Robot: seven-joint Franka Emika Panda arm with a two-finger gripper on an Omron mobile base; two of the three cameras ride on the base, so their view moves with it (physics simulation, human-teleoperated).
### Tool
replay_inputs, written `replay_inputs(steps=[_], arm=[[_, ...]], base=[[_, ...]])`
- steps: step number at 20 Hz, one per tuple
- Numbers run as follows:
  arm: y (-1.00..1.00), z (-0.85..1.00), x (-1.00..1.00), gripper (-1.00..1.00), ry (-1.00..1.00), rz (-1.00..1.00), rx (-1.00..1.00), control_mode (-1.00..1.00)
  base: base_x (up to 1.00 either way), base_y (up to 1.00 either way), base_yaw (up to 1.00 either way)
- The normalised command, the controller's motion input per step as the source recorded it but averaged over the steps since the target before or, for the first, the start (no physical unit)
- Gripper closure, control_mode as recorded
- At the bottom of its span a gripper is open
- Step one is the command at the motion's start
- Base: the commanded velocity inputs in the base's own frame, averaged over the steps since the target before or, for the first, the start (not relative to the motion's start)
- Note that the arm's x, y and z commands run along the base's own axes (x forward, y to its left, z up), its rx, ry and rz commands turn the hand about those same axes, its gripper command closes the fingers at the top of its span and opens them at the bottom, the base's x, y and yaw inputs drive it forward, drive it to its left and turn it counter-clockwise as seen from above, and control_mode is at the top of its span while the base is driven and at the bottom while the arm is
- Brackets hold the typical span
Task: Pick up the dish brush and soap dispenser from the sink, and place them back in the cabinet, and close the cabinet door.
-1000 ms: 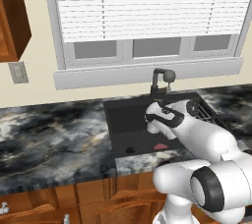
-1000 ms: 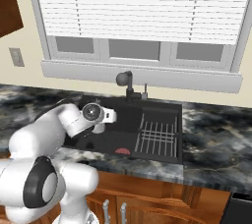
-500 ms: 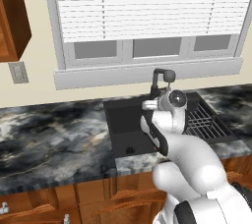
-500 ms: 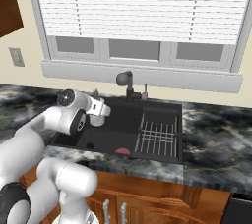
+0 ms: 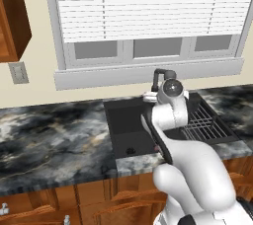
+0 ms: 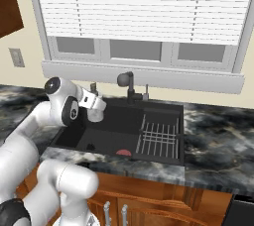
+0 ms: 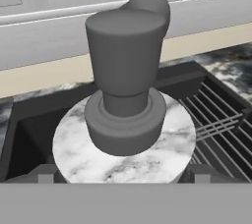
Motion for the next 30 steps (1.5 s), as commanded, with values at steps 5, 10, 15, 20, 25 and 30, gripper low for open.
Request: replay_inputs(steps=[5, 10, 15, 20, 25, 30], arm=[[0.0, 0.32, -0.27, 1.0, 0.0, 0.0, 0.0, -1.0], [0.0, 0.16, -0.29, 1.0, 0.0, 0.05, 0.0, -1.0], [0.0, 0.08, -0.24, 1.0, 0.0, 0.05, -0.01, -1.0], [0.0, 0.13, -0.31, 1.0, 0.0, 0.05, -0.02, -1.0], [0.05, 0.07, -0.34, 1.0, 0.0, 0.03, -0.1, -1.0], [0.0, 0.29, -0.43, 1.0, 0.0, 0.02, -0.01, -1.0]], base=[[0.0, 0.0, 0.0], [0.0, 0.0, 0.0], [0.0, 0.0, 0.0], [0.0, 0.0, 0.0], [0.0, 0.0, 0.0], [0.0, 0.0, 0.0]])
